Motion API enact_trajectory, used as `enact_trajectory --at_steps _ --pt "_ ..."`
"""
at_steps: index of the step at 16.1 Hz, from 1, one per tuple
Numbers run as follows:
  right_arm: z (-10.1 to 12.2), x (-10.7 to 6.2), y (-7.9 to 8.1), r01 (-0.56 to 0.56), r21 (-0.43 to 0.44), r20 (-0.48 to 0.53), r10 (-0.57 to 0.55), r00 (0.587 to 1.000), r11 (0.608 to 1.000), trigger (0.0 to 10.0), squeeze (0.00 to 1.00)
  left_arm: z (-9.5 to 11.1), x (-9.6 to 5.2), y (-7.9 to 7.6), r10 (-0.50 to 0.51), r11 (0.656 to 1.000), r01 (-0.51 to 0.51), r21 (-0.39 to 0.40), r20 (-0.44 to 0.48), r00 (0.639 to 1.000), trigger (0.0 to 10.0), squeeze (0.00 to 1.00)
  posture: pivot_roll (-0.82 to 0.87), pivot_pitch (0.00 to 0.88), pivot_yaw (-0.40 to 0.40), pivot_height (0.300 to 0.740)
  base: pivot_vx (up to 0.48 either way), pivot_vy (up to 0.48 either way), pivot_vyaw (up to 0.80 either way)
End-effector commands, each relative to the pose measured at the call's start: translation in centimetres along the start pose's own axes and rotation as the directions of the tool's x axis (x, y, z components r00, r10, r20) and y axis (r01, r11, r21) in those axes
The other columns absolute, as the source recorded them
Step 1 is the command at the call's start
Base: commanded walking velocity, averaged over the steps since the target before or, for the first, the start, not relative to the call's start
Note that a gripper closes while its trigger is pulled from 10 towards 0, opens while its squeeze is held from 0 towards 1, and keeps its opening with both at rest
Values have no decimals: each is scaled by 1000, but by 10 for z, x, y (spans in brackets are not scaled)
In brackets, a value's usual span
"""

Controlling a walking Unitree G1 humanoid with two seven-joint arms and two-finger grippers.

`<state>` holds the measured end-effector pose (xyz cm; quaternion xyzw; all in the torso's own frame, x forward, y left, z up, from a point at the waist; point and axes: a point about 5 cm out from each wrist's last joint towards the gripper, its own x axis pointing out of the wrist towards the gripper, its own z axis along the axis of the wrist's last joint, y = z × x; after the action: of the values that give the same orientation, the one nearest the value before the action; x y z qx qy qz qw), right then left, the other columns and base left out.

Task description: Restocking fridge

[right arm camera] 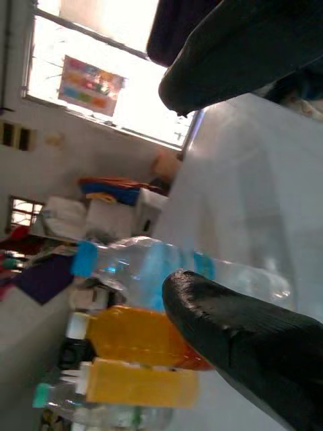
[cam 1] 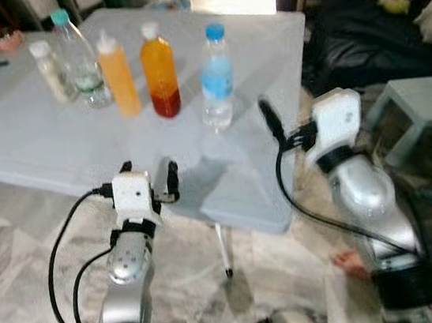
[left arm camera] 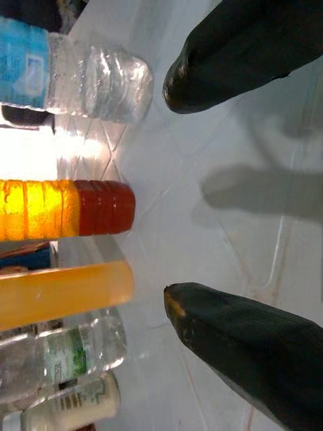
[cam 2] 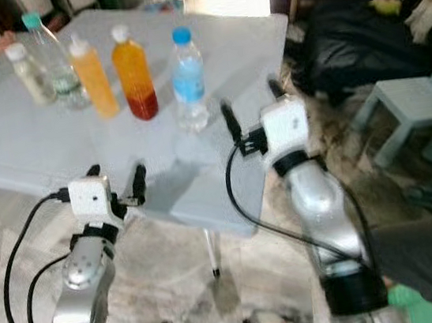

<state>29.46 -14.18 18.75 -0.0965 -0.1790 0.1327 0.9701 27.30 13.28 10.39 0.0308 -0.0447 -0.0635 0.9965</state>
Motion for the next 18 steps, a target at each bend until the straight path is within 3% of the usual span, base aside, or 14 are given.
enact_trajectory --at_steps 1,4,9,11,12,15,18 --pt "-1 3 0 -13 16 -8 13 1000 1000 10000 0 3 0 5 21 999 -21 26 4 1000 10000 0 13 99 -17 740 0 0 800" --pt "-3 -1 5 -14 34 -17 14 1000 999 10000 0 3 -3 11 45 999 -45 24 -1 999 10000 0 18 101 -17 740 0 0 746" --pt "-9 -17 6 55 55 -58 -52 997 997 10000 0 10 1 12 33 999 -33 25 28 999 10000 0 7 100 -14 740 125 210 0" --pt "-18 -30 9 83 69 -110 -75 991 994 10000 0 11 1 10 26 999 -27 21 32 999 10000 0 6 99 -17 740 352 315 0" --pt "-28 -48 14 73 59 -161 -63 985 996 10000 0 11 0 9 23 1000 -23 16 33 999 10000 0 4 98 -18 740 371 304 0" --pt "-38 -66 19 71 58 -223 -57 973 996 10000 0 10 -1 8 12 1000 -12 8 28 1000 10000 0 -2 97 -16 740 370 301 -552" --pt "-40 -68 17 87 63 -239 -69 969 994 10000 0 9 -1 7 2 1000 -2 5 20 1000 10000 0 -3 96 -17 740 0 0 -267"
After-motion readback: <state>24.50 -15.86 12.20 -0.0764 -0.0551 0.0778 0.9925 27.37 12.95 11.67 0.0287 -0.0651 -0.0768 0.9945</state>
